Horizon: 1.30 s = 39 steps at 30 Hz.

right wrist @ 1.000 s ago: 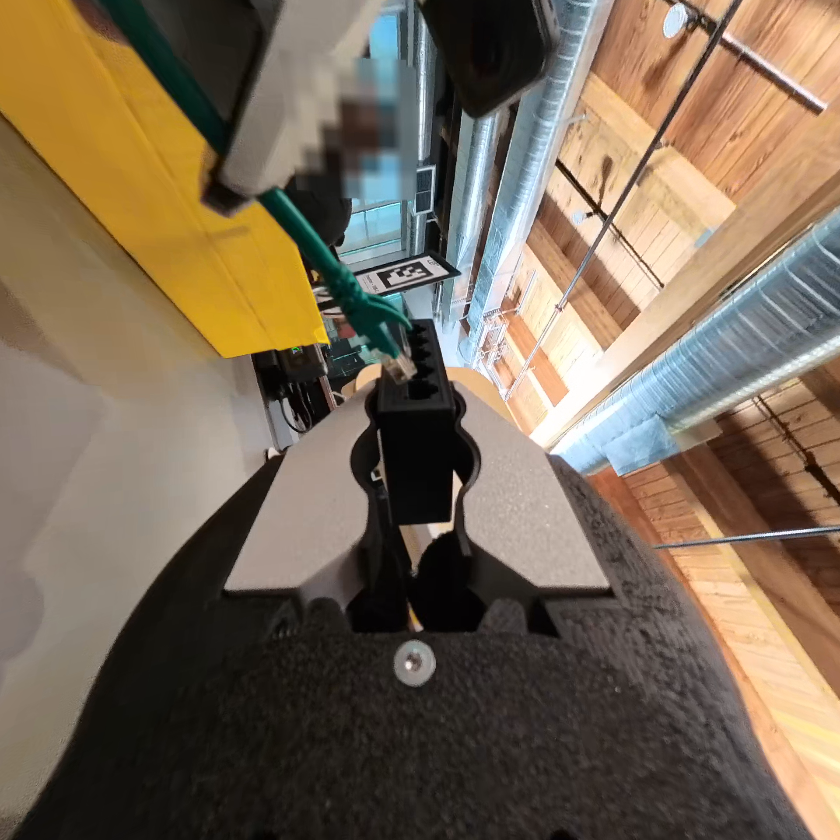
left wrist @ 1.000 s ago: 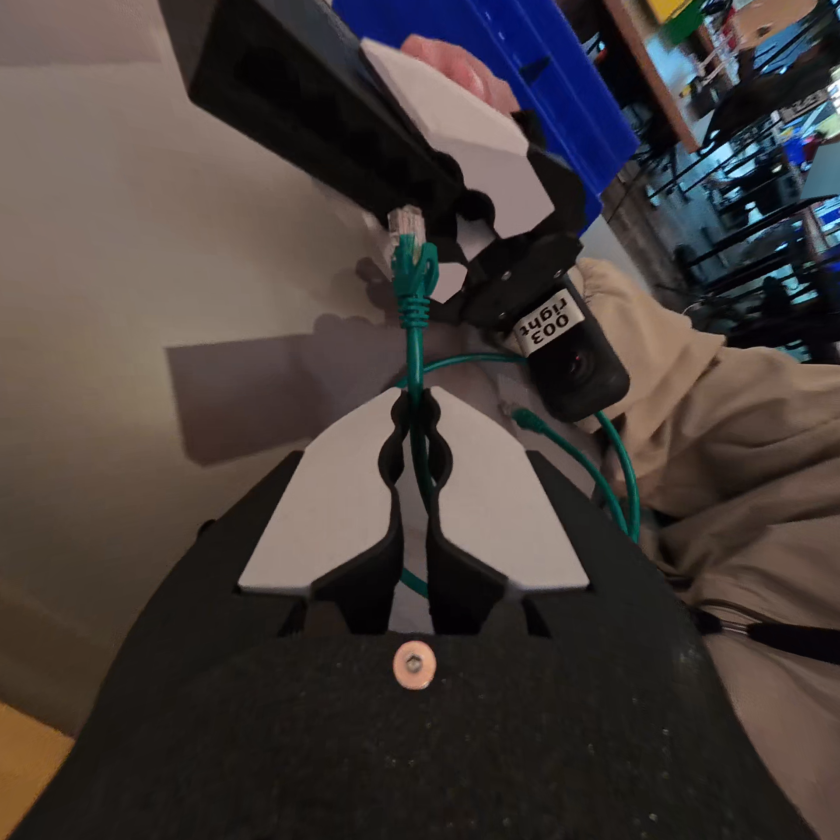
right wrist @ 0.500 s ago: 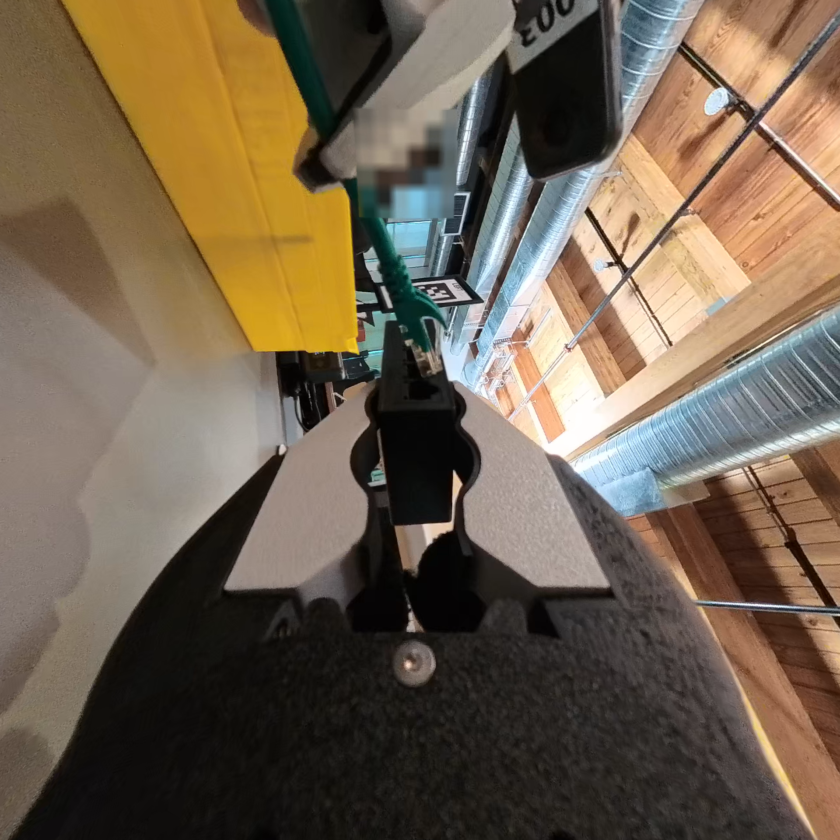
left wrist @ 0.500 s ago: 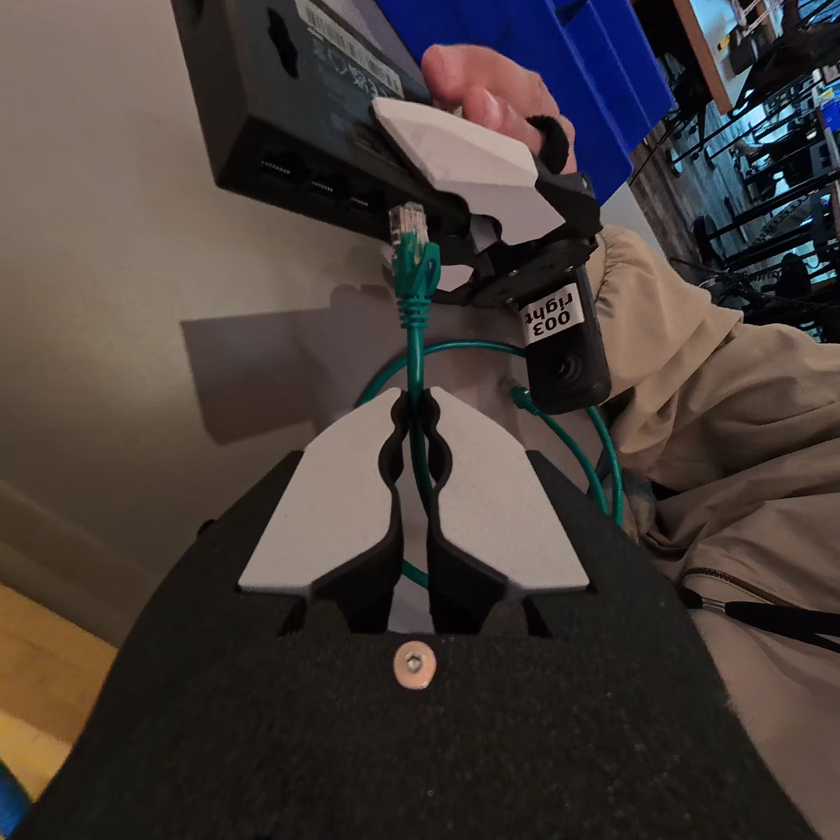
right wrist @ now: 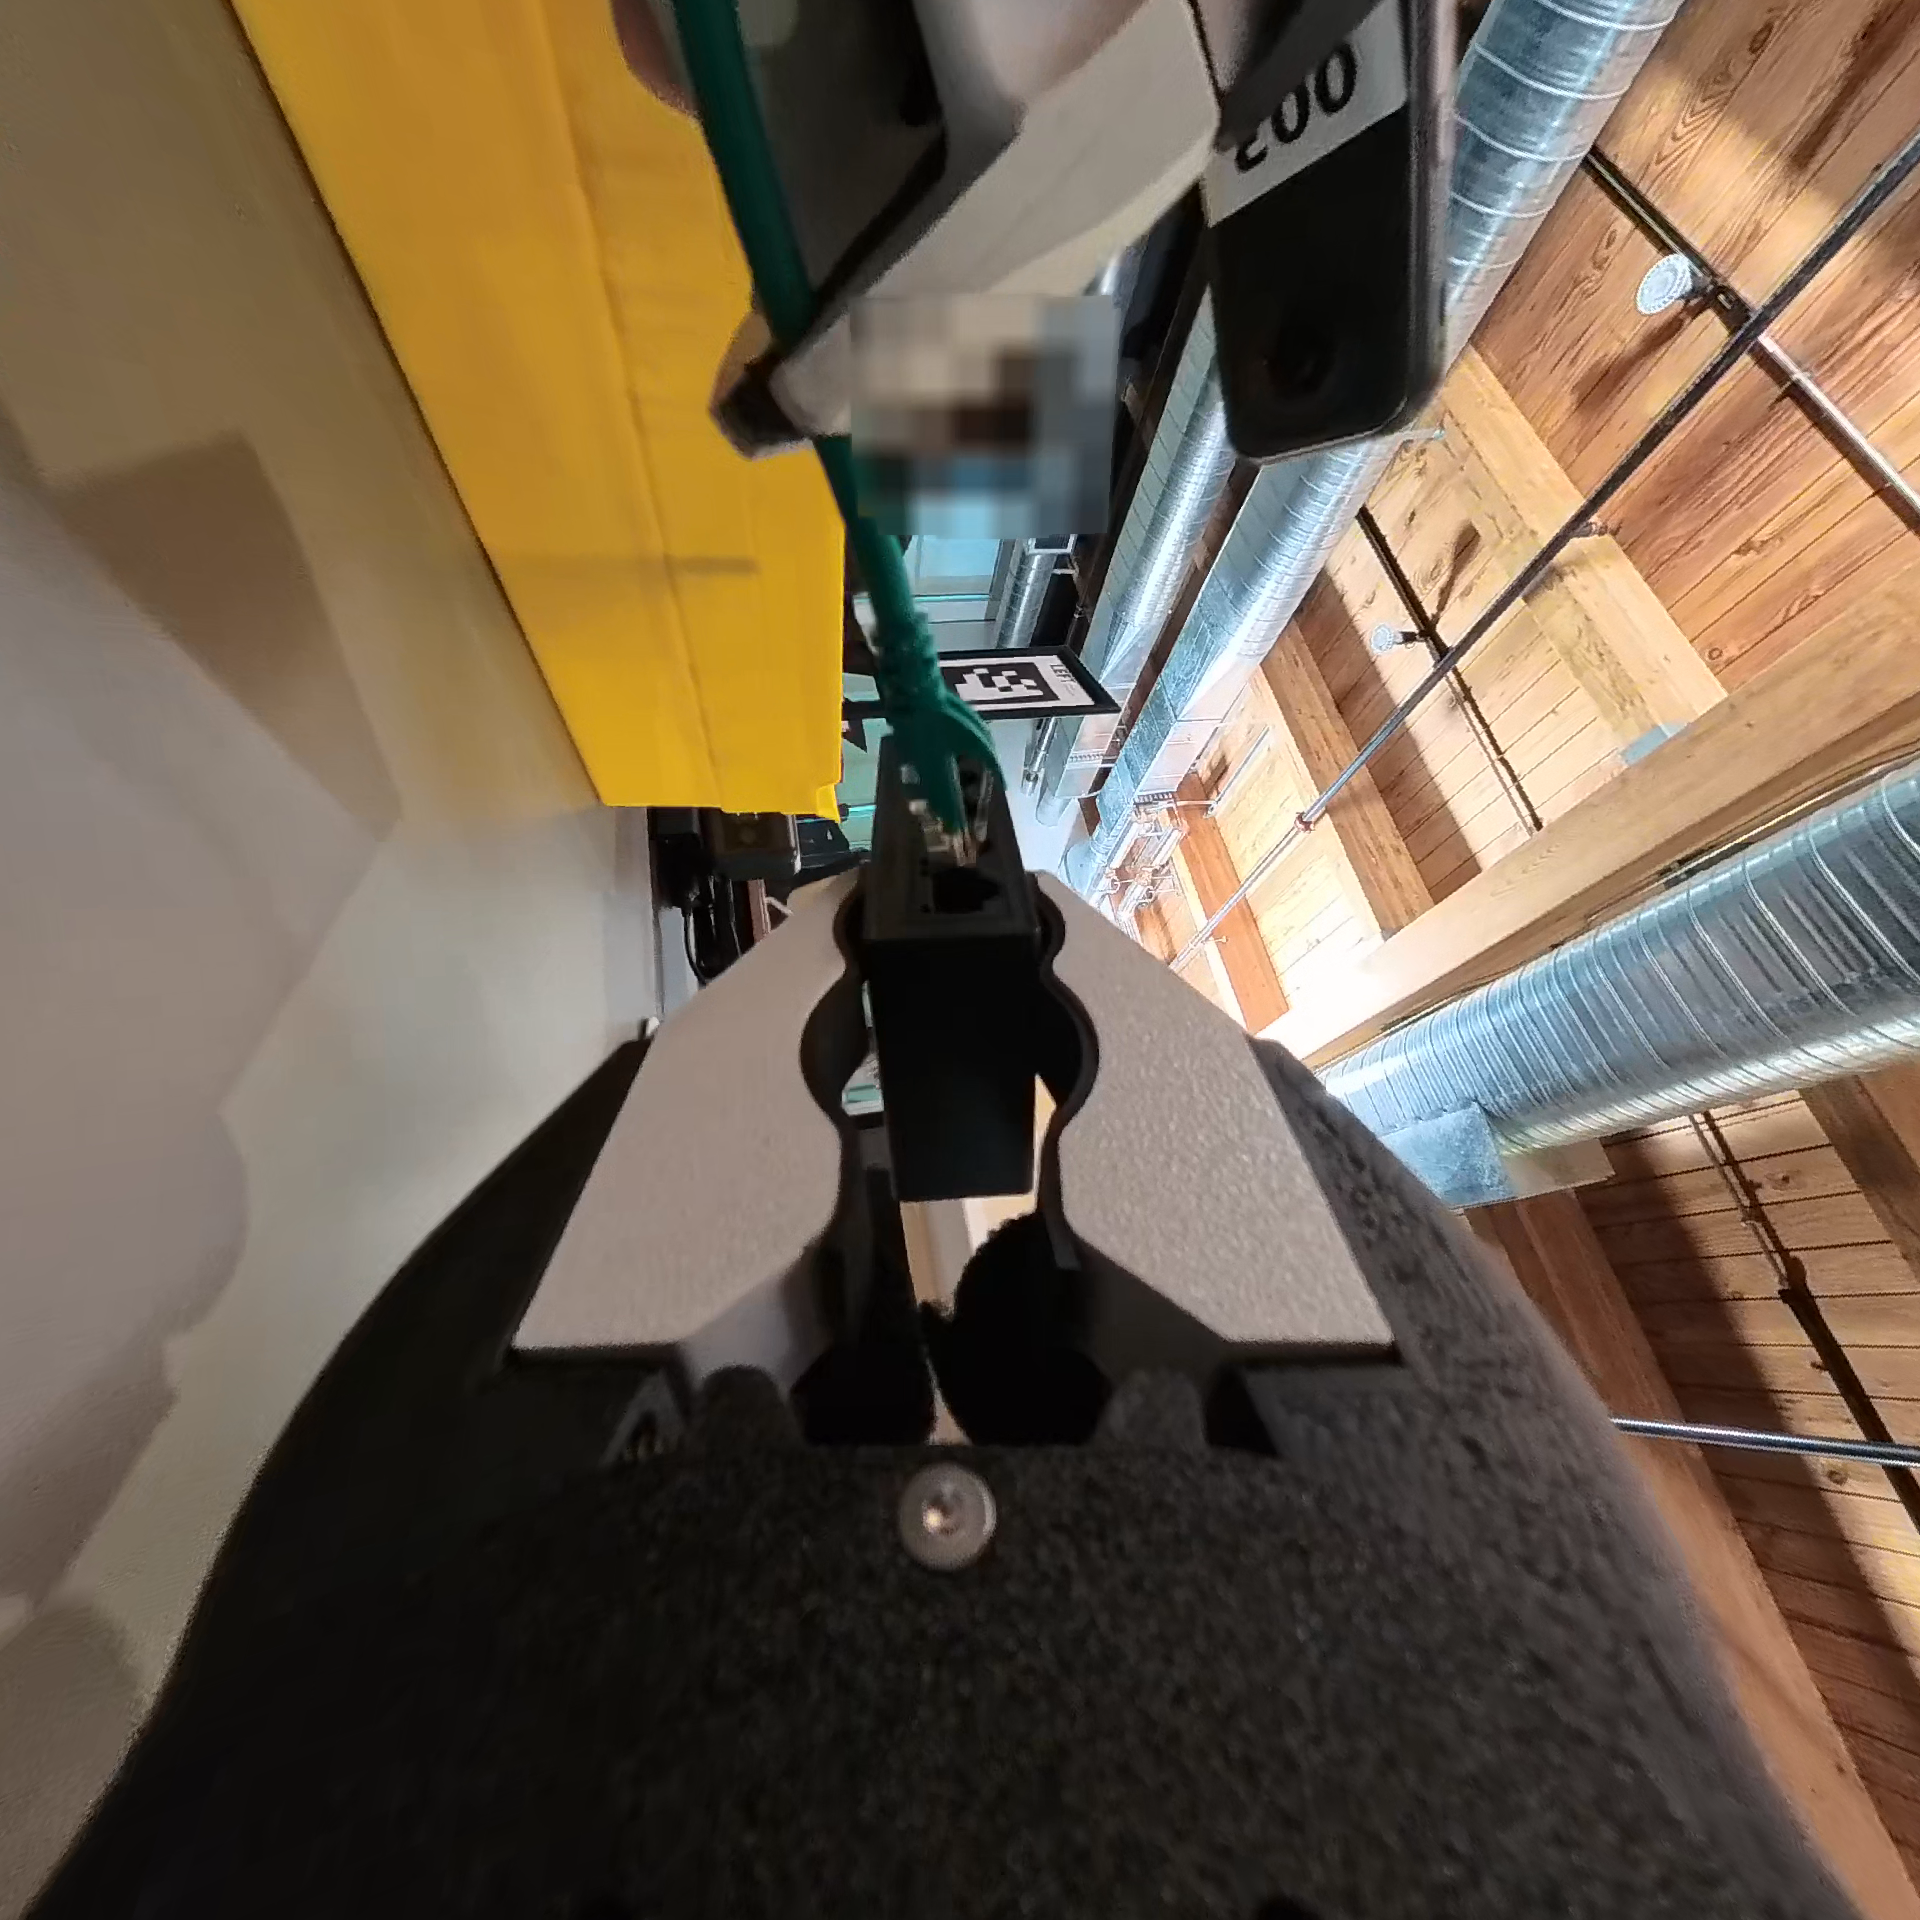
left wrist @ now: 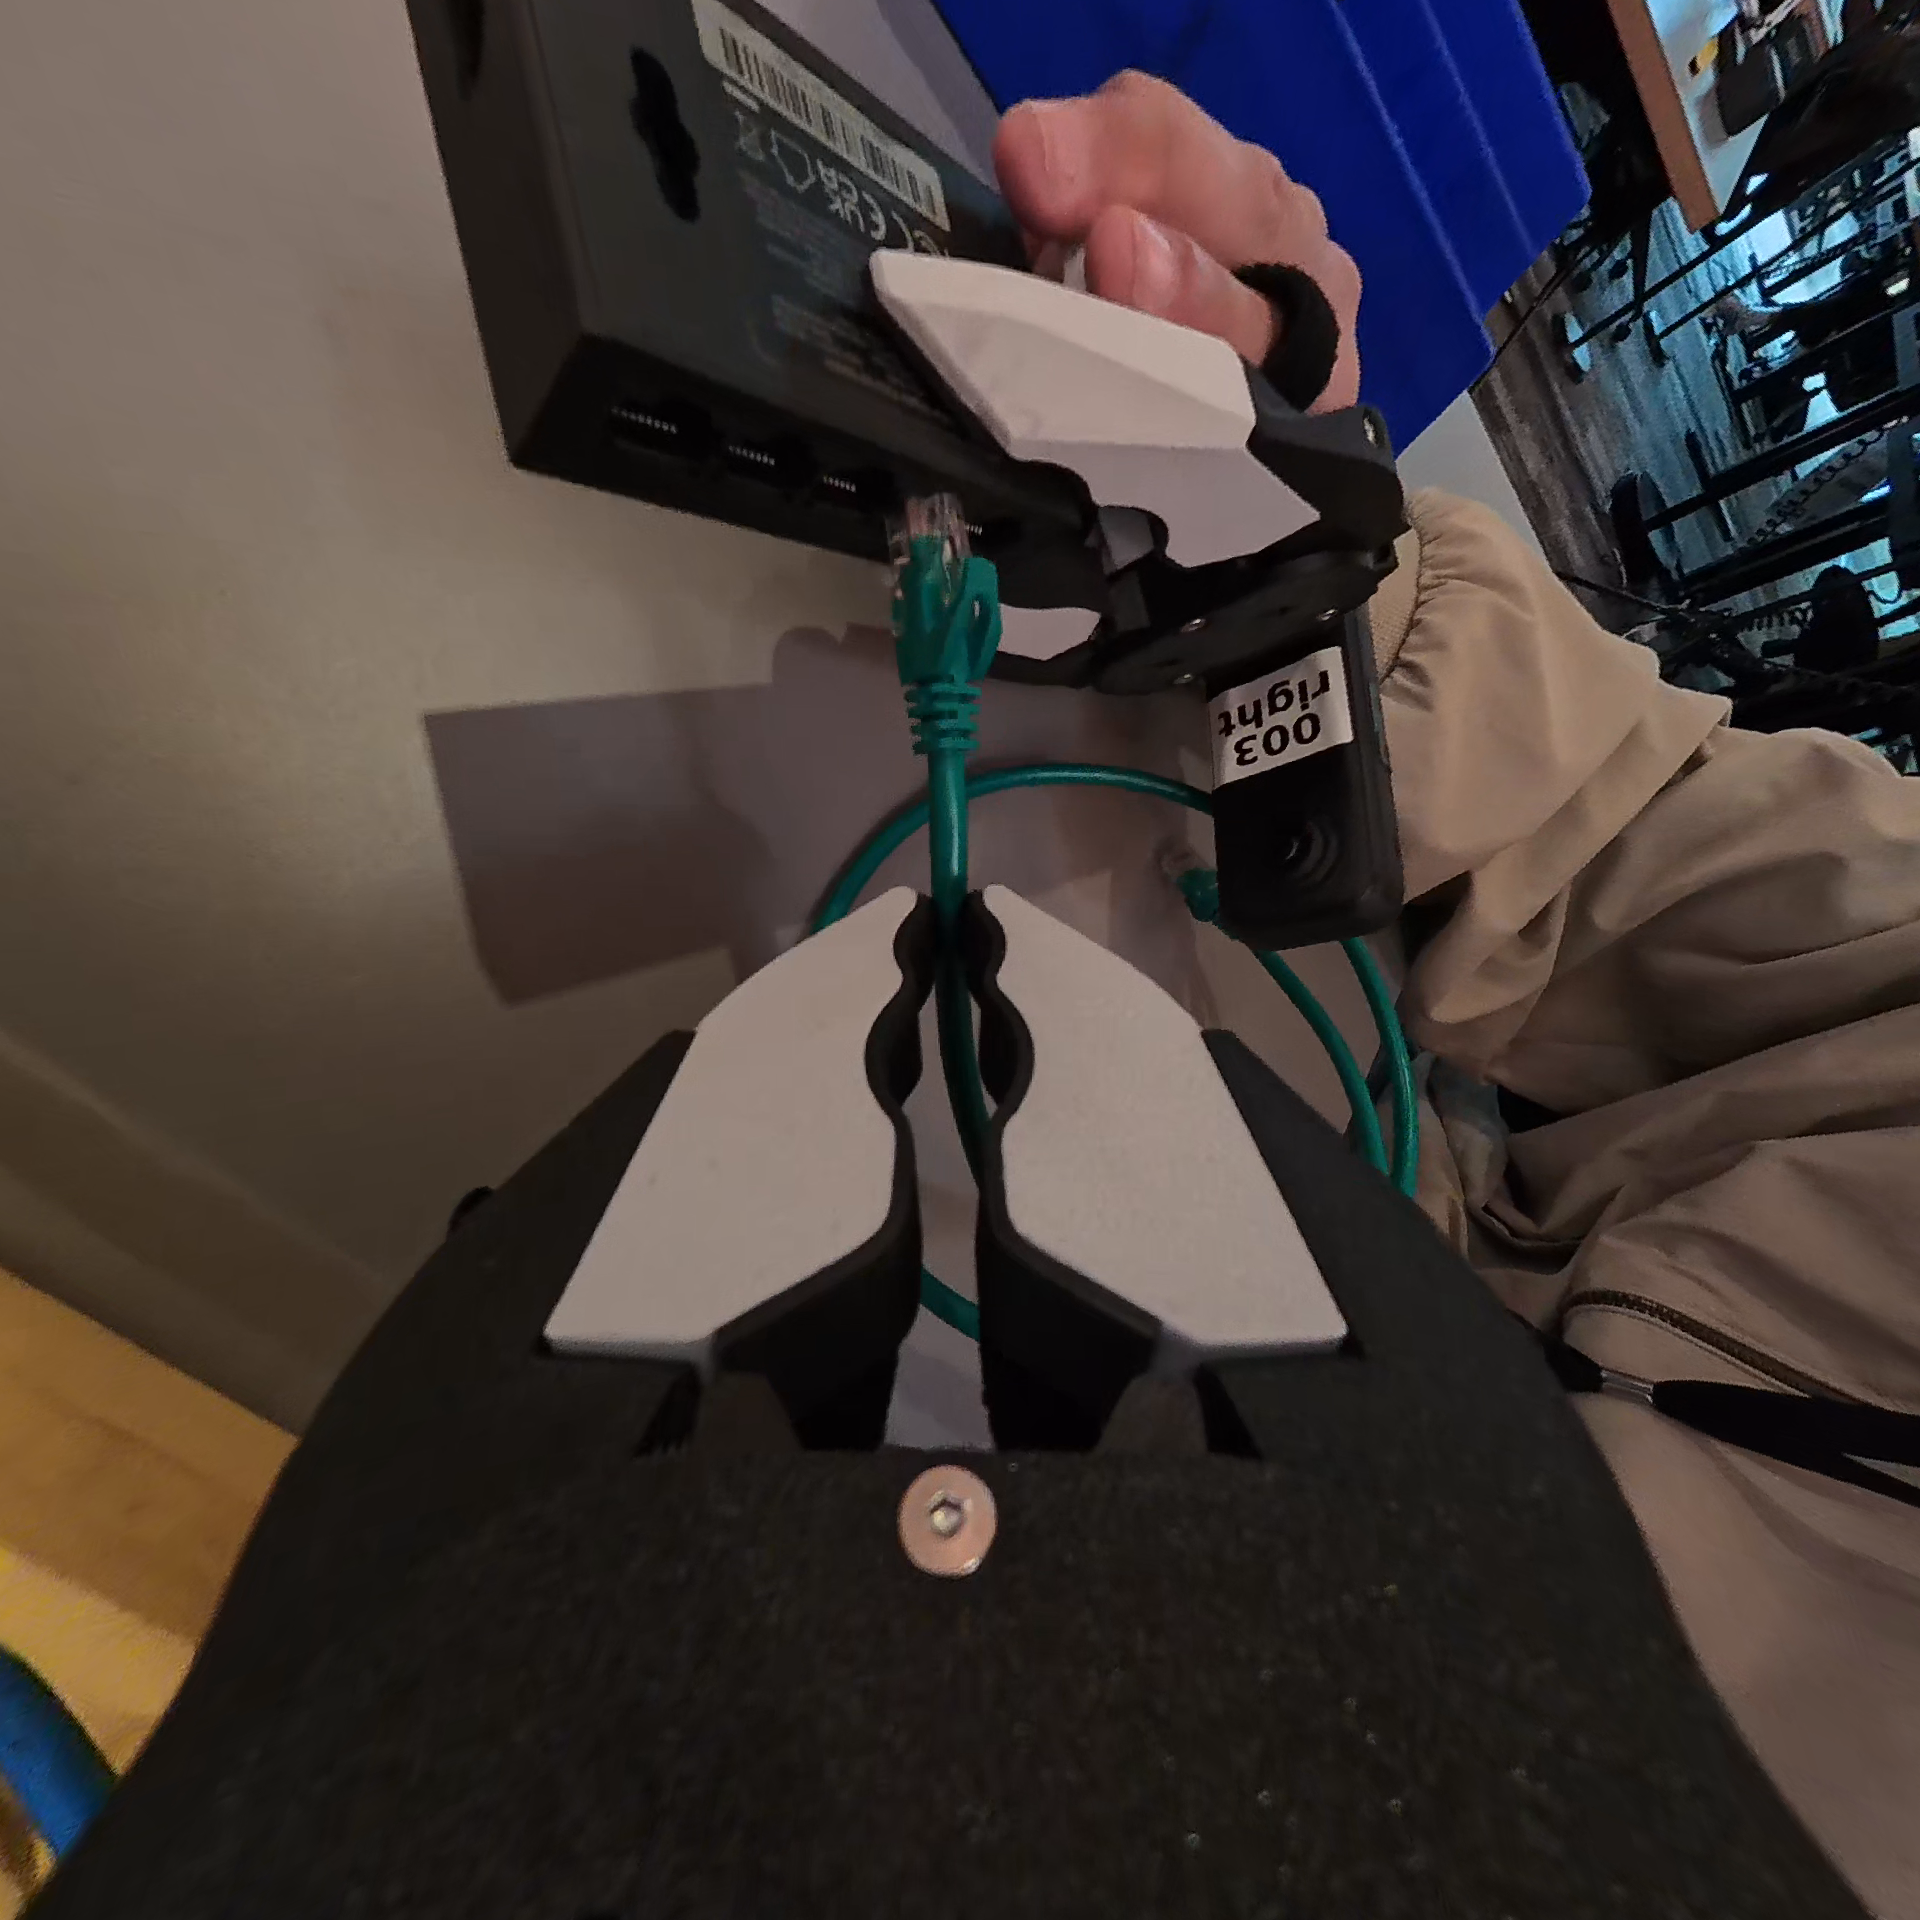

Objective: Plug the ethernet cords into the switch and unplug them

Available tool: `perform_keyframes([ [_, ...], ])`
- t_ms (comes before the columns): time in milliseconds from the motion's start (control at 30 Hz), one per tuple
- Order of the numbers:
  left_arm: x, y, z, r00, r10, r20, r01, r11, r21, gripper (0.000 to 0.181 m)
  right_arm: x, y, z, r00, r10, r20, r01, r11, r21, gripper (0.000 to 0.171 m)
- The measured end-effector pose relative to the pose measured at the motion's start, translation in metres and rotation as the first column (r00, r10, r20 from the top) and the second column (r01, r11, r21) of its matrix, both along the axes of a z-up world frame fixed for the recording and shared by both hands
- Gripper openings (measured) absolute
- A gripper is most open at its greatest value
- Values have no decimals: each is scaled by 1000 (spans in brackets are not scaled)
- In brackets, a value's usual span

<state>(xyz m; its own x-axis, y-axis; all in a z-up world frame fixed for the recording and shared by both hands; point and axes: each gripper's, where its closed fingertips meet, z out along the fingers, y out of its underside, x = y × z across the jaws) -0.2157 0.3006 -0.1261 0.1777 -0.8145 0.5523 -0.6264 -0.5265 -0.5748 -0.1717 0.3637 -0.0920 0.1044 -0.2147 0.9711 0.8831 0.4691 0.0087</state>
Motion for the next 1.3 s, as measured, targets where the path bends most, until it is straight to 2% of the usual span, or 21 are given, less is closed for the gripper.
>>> perform_keyframes([
  [100,3,2,3,1000,-2,13,1,997,83,5,1,2,0,1000,-13,-14,13,1000,-24,26],
  [200,7,9,2,1000,3,-17,2,958,287,5,5,4,1,999,-37,-38,36,998,-45,26],
  [333,15,20,4,999,21,-46,12,790,613,6,7,6,-1,996,-32,-81,24,994,-105,26],
  [433,17,25,2,995,52,-80,19,707,707,7,-2,3,-6,998,-10,-69,1,992,-130,26],
  [500,16,27,3,994,74,-82,8,699,715,6,-3,3,-8,997,-11,-79,-1,989,-147,25],
  [600,17,26,6,993,96,-61,-28,725,688,5,-4,3,-7,995,-25,-99,7,984,-176,25],
  [900,20,25,6,990,128,-62,-48,712,700,4,-4,6,-11,993,-58,-103,33,973,-229,24],
  [1300,25,38,-3,976,216,-19,-148,730,667,4,1,14,-21,990,-121,-66,101,962,-255,24],
])
